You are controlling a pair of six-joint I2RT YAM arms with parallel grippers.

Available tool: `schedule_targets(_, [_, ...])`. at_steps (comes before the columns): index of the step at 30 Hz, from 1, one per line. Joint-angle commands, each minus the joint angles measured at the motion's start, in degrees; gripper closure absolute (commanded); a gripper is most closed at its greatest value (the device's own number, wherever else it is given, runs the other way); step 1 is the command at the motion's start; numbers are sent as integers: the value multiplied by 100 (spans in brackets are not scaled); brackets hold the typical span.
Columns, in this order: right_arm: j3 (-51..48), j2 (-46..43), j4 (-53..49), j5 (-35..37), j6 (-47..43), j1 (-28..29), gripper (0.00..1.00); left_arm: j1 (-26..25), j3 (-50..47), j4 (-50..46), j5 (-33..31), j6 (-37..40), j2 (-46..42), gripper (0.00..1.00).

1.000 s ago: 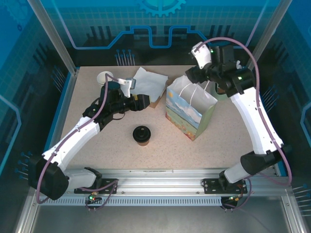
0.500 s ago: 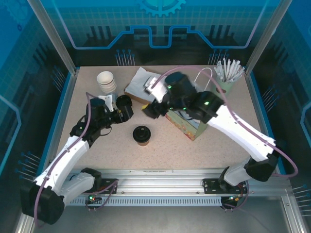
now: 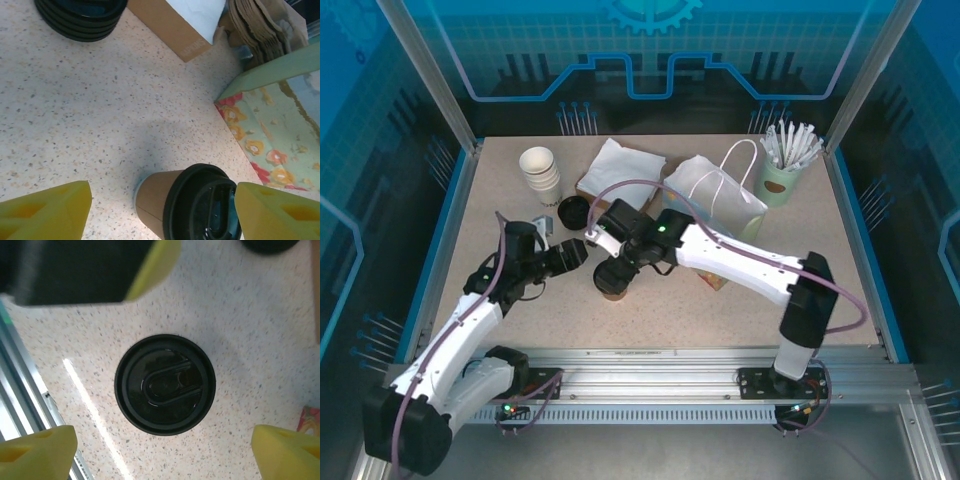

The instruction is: Pack the takeout coffee

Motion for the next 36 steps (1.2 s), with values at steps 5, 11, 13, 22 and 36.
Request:
schedule_targets(5, [993,812,-1095,238,5,87,6,641,-464,0,-78,-326,-382,22])
schedule_targets(11, [1635,1426,-1500,265,-104,87,5,827,-610,101,10,-371,-453,22])
schedule_targets(13, [1843,1604,-1599,230,-121,91,5,848,-637,134,13,-360,-447,22])
schedule_targets(22, [2309,2083,-1880,177,-202,95,7,847,-648,135,83,-262,-452,22])
schedule_targets(36, [2503,2301,-2020,107,-242,142,15,846,-677,209,232,-237,-438,22])
